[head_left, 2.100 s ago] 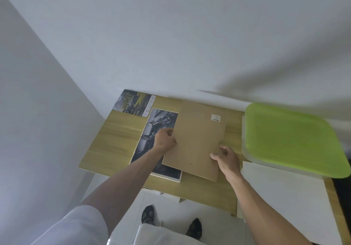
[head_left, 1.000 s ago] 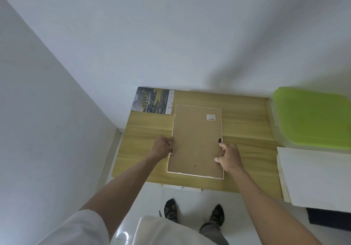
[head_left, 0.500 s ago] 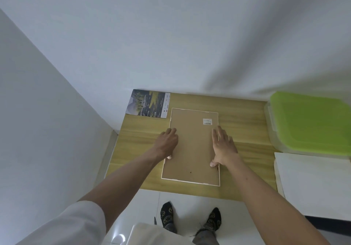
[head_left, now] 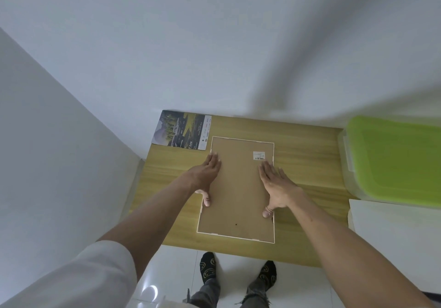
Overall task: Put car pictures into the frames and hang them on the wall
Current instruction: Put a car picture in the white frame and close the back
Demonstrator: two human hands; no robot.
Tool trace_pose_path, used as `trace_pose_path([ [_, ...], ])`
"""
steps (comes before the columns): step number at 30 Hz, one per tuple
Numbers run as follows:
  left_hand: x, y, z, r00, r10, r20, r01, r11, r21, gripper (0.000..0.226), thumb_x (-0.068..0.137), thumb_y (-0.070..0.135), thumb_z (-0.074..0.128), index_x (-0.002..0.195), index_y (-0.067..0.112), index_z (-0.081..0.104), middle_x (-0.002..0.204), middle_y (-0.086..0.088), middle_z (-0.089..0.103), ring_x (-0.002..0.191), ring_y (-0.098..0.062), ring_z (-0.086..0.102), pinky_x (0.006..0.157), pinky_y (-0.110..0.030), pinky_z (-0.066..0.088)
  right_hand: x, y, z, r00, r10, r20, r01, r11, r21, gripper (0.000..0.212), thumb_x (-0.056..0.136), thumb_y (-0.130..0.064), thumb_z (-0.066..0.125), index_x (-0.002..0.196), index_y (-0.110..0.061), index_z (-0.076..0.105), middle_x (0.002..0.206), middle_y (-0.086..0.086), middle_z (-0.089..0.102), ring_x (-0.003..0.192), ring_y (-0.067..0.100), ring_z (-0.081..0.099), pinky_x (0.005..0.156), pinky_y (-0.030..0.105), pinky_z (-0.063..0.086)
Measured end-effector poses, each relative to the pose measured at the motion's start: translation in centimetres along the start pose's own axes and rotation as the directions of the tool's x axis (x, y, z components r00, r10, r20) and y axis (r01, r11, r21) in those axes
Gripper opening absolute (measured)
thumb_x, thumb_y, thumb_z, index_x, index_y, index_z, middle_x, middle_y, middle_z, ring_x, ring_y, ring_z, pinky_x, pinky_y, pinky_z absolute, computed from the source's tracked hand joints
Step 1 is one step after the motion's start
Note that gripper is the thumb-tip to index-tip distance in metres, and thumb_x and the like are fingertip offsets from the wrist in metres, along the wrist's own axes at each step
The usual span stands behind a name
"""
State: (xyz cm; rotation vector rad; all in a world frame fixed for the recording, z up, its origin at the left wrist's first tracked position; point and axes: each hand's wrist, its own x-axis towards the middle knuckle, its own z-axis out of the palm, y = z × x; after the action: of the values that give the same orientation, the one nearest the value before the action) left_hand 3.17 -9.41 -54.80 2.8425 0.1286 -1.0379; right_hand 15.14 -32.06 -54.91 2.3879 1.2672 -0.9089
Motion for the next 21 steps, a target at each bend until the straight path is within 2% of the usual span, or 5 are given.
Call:
trace_pose_path([
  [5, 0.4, 0.8, -0.4, 1.000, -0.001, -0.013, 0.002, 0.996, 0.094, 0.157, 0.050, 0.049, 0.092, 0.147, -0.011, -0.016, 0.153, -0.033, -0.023, 0.145, -0.043, -0.019, 0.122, -0.047, 0.011, 0.4, -0.9, -0.3, 0.998, 0.054, 0.026, -0.053, 0.998, -0.017, 0.158, 0.055, -0.051, 0.091, 0.150, 0.001, -0.025, 0.158, 0.020, -0.030, 0.150, 0.032, -0.020, 0.123, 0.049, -0.002],
  [15, -0.6, 1.3, -0.8, 0.999, -0.039, -0.026, 0.040, 0.999, 0.033, 0.152, 0.056, 0.045, 0.091, 0.148, -0.007, -0.018, 0.154, -0.029, -0.025, 0.145, -0.040, -0.022, 0.121, -0.047, -0.005, -0.4, -1.1, -0.1, 0.995, 0.099, -0.008, -0.099, 0.995, 0.025, 0.152, 0.059, -0.045, 0.090, 0.153, -0.005, -0.022, 0.160, 0.012, -0.029, 0.150, 0.027, -0.021, 0.123, 0.049, 0.000],
  [17, -1.0, 1.2, -0.3, 0.996, -0.071, -0.048, 0.068, 0.996, -0.059, 0.149, 0.058, 0.040, 0.091, 0.150, -0.002, -0.019, 0.155, -0.023, -0.029, 0.144, -0.039, -0.026, 0.121, -0.050, -0.007, -1.2, -1.2, 0.3, 0.992, 0.120, -0.048, -0.114, 0.987, 0.117, 0.146, 0.060, -0.039, 0.091, 0.156, -0.009, -0.015, 0.162, 0.011, -0.025, 0.151, 0.028, -0.019, 0.124, 0.046, 0.003],
  [19, -1.6, 0.9, 0.9, 0.991, -0.129, -0.036, 0.116, 0.960, -0.253, 0.143, 0.063, 0.031, 0.089, 0.151, 0.006, -0.021, 0.154, -0.015, -0.035, 0.143, -0.037, -0.028, 0.121, -0.050, -0.006, -2.4, -1.5, 1.2, 0.984, 0.168, -0.063, -0.142, 0.943, 0.302, 0.134, 0.065, -0.029, 0.089, 0.158, -0.016, -0.006, 0.163, 0.011, -0.022, 0.152, 0.029, -0.011, 0.123, 0.040, 0.015],
  [21, -2.5, 1.2, 2.3, 0.976, -0.212, -0.048, 0.159, 0.846, -0.509, 0.135, 0.069, 0.025, 0.085, 0.152, 0.011, -0.020, 0.156, -0.013, -0.033, 0.146, -0.037, -0.024, 0.121, -0.048, 0.003, -3.5, -1.9, 2.4, 0.965, 0.259, -0.046, -0.192, 0.811, 0.553, 0.118, 0.070, -0.019, 0.083, 0.158, -0.022, 0.005, 0.164, 0.007, -0.015, 0.153, 0.028, 0.003, 0.116, 0.038, 0.031],
])
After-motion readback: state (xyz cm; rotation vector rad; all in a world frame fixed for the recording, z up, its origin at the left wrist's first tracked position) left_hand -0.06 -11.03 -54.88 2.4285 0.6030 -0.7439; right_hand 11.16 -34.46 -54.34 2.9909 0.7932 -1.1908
